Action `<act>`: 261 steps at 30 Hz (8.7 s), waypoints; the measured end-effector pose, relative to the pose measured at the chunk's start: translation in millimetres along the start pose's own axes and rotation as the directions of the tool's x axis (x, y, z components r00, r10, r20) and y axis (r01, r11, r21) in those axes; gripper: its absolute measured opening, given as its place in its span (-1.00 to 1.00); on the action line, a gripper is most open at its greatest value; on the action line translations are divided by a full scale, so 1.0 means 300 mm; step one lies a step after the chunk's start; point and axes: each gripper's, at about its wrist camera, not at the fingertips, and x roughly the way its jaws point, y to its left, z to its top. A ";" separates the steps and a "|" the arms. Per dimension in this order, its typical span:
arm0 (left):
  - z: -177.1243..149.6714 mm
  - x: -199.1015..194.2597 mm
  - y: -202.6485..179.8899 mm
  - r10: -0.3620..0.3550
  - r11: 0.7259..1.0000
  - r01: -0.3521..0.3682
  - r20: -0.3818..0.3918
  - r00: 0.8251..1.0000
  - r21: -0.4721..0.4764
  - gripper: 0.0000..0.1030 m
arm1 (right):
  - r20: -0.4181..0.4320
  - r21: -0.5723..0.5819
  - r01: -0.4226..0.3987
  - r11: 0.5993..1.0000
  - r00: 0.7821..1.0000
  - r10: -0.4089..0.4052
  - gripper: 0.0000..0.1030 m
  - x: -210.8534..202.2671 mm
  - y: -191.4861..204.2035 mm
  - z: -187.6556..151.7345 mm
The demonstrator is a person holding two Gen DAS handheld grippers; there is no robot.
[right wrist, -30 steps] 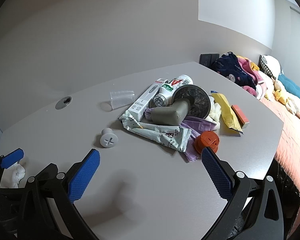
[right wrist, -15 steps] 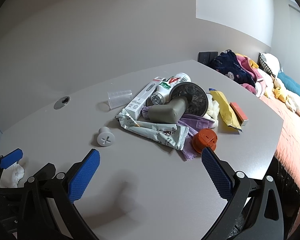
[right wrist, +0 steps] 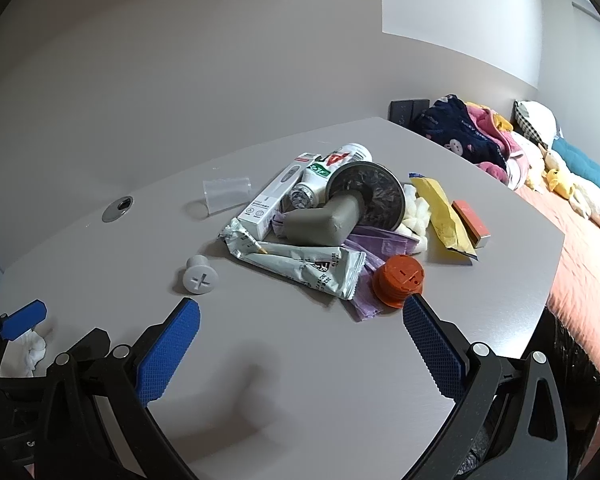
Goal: Collect trash
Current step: 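Move both grippers toward the trash pile on the table, then grasp the white spool with the left gripper while the right grasps the orange lid, then carry the spool and orange lid over the bin and open both grippers, then move both grippers back over the table toward the trash pile, then grasp the clear plastic cup with the left gripper while the right grasps the pink box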
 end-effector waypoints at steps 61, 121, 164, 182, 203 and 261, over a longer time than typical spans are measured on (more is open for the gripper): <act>0.123 0.340 -0.178 -0.055 0.991 0.069 -0.129 0.990 0.111 0.37 | -0.089 0.111 -0.016 0.994 0.996 0.026 -0.13 0.267 -0.312 0.005; -0.086 -0.131 -0.912 -0.517 0.747 0.526 -0.143 0.844 0.407 -0.33 | 0.063 0.386 0.141 0.912 0.982 -0.178 -0.13 -0.470 -0.859 -0.329; -0.066 -0.059 -0.880 -0.499 0.765 0.512 -0.144 0.855 0.389 0.88 | 0.058 0.421 0.187 0.888 0.971 -0.231 0.55 -0.434 -0.905 -0.318; 0.094 0.062 -0.604 -0.428 0.863 0.435 -0.086 0.900 0.259 0.88 | 0.051 0.336 0.072 0.939 0.994 -0.095 0.55 -0.210 -0.759 -0.160; 0.281 0.262 -0.333 -0.314 0.929 0.324 -0.082 0.946 0.177 0.88 | -0.014 0.257 0.033 0.966 0.999 -0.031 0.55 0.144 -0.693 0.053; 0.475 0.529 -0.063 -0.150 0.980 0.154 -0.042 0.988 0.123 0.26 | -0.069 0.203 0.044 0.978 0.997 -0.030 -0.59 0.373 -0.762 0.212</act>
